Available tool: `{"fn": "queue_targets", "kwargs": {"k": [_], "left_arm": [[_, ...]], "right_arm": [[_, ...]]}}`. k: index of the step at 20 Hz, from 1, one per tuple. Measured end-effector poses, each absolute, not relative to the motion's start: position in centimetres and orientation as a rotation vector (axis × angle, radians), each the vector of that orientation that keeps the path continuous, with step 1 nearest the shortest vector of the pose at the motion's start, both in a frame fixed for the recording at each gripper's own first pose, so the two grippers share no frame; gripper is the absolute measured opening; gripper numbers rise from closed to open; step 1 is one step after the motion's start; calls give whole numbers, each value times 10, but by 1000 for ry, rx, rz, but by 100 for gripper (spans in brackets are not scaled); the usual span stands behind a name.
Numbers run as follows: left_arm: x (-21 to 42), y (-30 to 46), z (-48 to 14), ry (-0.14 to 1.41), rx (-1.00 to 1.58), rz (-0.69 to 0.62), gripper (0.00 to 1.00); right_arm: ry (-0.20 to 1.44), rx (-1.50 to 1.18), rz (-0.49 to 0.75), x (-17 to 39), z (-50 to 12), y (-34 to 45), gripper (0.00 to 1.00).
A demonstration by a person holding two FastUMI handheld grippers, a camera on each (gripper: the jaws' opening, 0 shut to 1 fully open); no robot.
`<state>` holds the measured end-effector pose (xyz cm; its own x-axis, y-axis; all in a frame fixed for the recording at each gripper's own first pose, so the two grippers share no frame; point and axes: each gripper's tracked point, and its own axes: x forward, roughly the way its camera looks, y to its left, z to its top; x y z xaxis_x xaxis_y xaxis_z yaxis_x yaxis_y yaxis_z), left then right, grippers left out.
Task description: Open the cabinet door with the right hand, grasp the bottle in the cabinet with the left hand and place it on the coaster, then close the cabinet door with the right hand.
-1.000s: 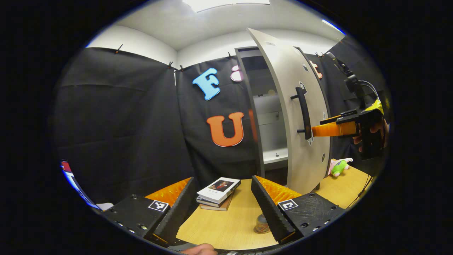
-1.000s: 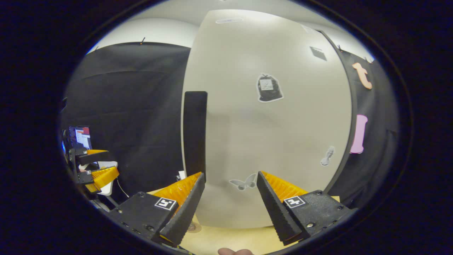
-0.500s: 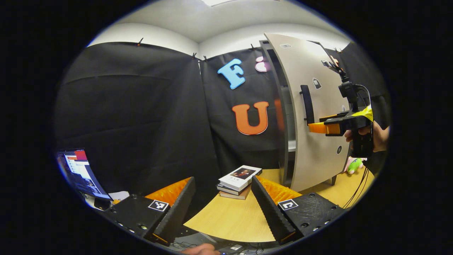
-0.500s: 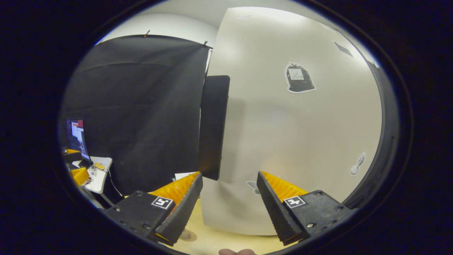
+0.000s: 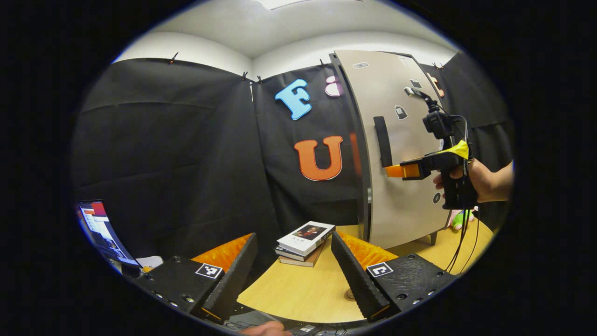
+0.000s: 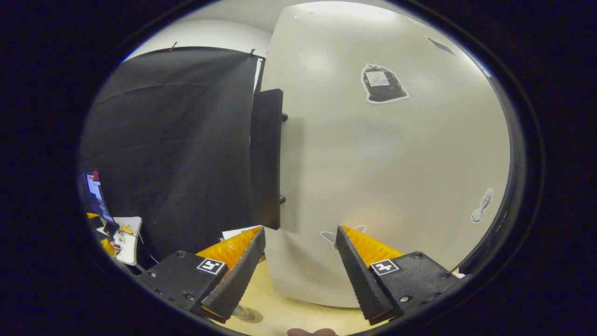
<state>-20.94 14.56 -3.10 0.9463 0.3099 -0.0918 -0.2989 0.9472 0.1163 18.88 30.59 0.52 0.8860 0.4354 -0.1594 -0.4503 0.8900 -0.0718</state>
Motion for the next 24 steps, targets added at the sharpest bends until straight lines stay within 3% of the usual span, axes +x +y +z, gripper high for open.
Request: {"fn": "queue_targets", "kwargs": {"k": [4,14,15,17,22,24], "left_arm": [[-178,129,-35,113,87,231,96],[-67,46,-17,86,0,1,96],[-60,39,-14,80,-14,-16,96],[-53,29,-5,58,-26,-43,96],[-44,18,5,38,-31,-64,100],[-44,20,5,35,-31,-65,96]], "right_arm": [[117,-70,364,181,16,259,99],[37,155,-137,65,17,59,99],[41,159,-172,60,14,47,94],[37,150,-212,48,12,34,99],[43,128,-212,36,6,33,95],[51,120,-202,36,4,36,95]]}}
